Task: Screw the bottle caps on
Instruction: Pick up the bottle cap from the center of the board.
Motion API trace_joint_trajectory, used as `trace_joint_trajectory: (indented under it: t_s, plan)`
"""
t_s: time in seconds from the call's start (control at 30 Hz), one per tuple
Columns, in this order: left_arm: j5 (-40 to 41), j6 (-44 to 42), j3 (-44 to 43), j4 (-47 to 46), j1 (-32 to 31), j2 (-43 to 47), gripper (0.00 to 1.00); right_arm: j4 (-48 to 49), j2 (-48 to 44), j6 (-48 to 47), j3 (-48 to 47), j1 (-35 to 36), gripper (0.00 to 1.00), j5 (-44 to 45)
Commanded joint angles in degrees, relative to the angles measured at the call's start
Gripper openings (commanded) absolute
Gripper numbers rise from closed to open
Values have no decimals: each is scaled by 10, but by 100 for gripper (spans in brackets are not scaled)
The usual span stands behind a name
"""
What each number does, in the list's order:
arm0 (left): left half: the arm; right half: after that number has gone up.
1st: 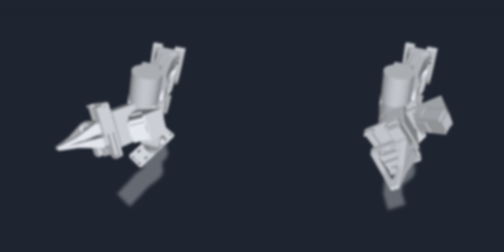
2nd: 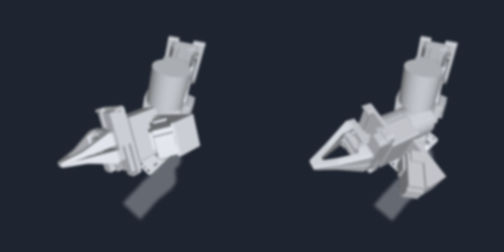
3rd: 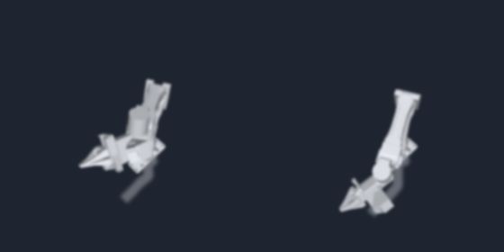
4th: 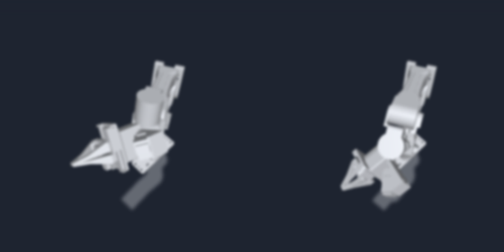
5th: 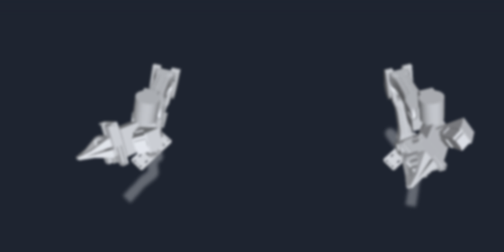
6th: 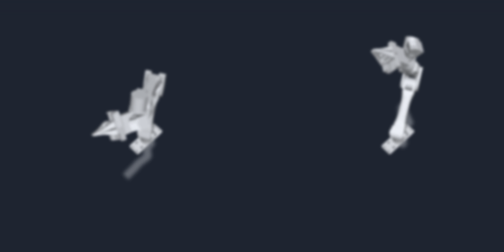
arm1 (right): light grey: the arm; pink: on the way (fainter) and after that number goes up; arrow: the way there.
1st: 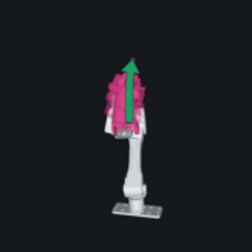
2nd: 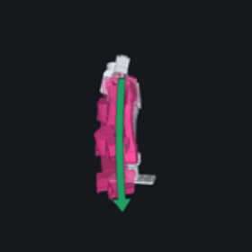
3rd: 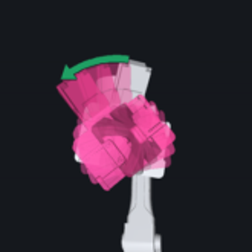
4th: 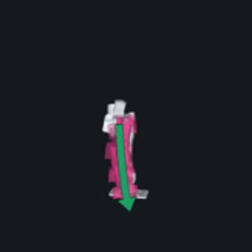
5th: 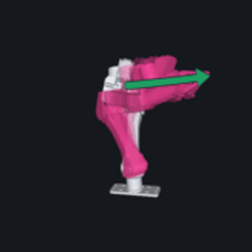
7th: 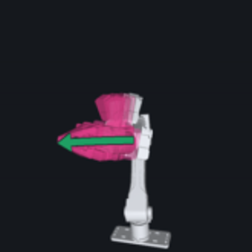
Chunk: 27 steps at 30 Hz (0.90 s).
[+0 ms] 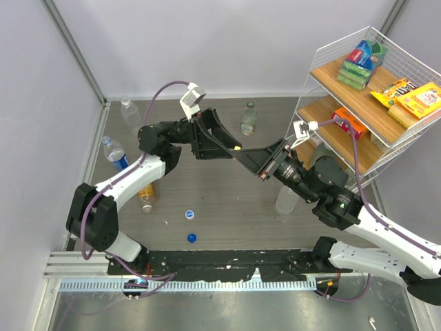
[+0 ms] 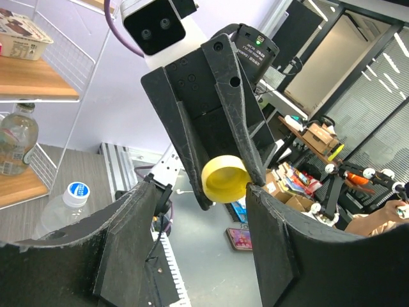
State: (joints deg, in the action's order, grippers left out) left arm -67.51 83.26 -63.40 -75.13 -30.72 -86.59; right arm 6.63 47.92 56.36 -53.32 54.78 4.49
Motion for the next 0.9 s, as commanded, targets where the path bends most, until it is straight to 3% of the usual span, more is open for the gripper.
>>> trace_joint_trajectory:
  t_s: [0.0, 0.2, 0.43, 0.5, 0.53, 0.57, 0.6, 0.63, 0.7, 0.77, 0.87]
  plan:
    - [-1, -4, 2, -126, 5, 9, 62, -36, -19, -35, -25, -1, 19, 38]
    - [11, 5, 9, -125, 29, 6, 64, -91, -48, -48, -21, 0, 20, 69]
    - [30, 12, 28, -96, 86, 13, 90, -163, -64, -97, -28, 0, 22, 133]
    - [42, -13, 30, -24, 117, 34, 93, -188, -59, -115, -32, 0, 22, 155]
    - [49, -67, 31, 54, 136, 50, 93, -195, -55, -121, -31, 0, 22, 169]
    - [64, -138, 29, 149, 144, 74, 94, -203, -55, -131, -28, 0, 23, 176]
    - [82, -228, 20, 302, 145, 111, 94, -205, -53, -136, -24, 1, 23, 191]
    - [133, -359, 0, 499, 139, 138, 95, -209, -53, -143, -19, 0, 22, 212]
    - [358, -566, -58, 811, 87, 185, 95, -222, -52, -143, -15, 0, 22, 248]
    - [619, -627, -67, 921, 29, 223, 96, -224, -56, -150, -9, 1, 23, 271]
    - [833, -588, -8, 965, 21, 288, 96, -217, -58, -164, -2, 0, 22, 286]
